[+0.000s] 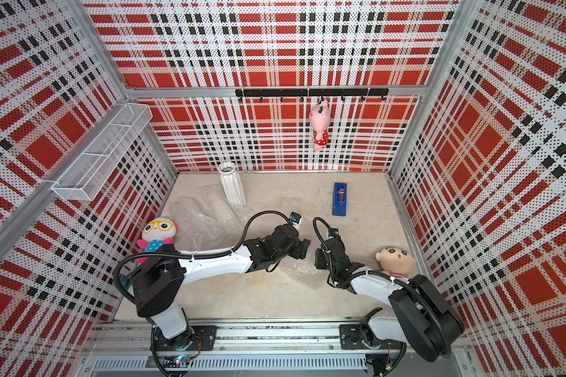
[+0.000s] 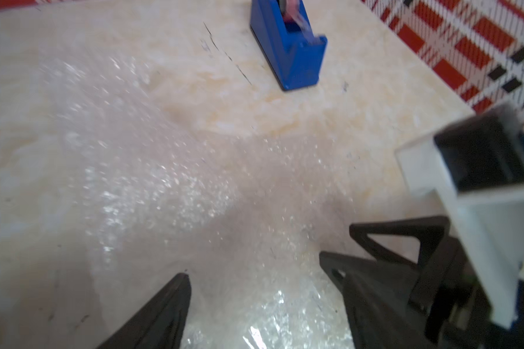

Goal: Wrap vases in bubble wrap
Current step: Move the bubble wrap to the center of the board, then adjust the bubble wrap at the center of the board.

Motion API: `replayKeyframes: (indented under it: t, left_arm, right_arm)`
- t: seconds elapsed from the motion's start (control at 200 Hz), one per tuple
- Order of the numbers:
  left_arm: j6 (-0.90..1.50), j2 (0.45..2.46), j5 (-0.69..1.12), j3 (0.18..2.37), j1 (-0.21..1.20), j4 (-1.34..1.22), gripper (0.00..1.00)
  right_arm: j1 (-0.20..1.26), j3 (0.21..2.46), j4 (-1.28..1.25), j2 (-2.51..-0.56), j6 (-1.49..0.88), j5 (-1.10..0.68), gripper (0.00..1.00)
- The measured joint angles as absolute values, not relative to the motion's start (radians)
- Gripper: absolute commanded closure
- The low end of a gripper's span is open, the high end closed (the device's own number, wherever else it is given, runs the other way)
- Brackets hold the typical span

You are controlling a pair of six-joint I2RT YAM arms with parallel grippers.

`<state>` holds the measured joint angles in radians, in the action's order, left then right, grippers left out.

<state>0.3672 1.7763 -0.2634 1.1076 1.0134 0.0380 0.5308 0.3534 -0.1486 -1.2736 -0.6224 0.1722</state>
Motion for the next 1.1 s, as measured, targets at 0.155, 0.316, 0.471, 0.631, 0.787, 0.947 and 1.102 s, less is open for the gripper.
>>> replayKeyframes:
  t: [0.155,0.316,0.471,0.631,0.787,0.947,1.102]
  left_arm:
    - [0.346,1.847,-0.215,1.105,1.022,0.038,0.16]
    - [0.339,1.917,-0.187,1.105,1.024,0.047,0.13]
    - [0.333,1.930,-0.179,1.105,1.032,0.049,0.05]
    - [0.334,1.939,-0.188,1.111,1.036,0.052,0.17]
    - [0.351,1.952,-0.199,1.117,1.027,0.052,0.40]
    - [0.384,1.948,-0.191,1.097,1.000,0.023,0.58]
    - [0.412,1.911,-0.191,1.036,0.969,-0.015,0.72]
  right_arm:
    - [0.500,0.316,-0.194,-1.266,-0.638,0.130,0.46]
    - [0.493,0.307,-0.244,-1.266,-0.653,0.089,0.46]
    - [0.493,0.307,-0.268,-1.266,-0.656,0.074,0.46]
    - [0.493,0.307,-0.279,-1.266,-0.657,0.065,0.47]
    - [0.493,0.307,-0.279,-1.266,-0.656,0.068,0.47]
    - [0.493,0.309,-0.273,-1.266,-0.651,0.076,0.47]
    - [0.493,0.313,-0.263,-1.266,-0.644,0.091,0.47]
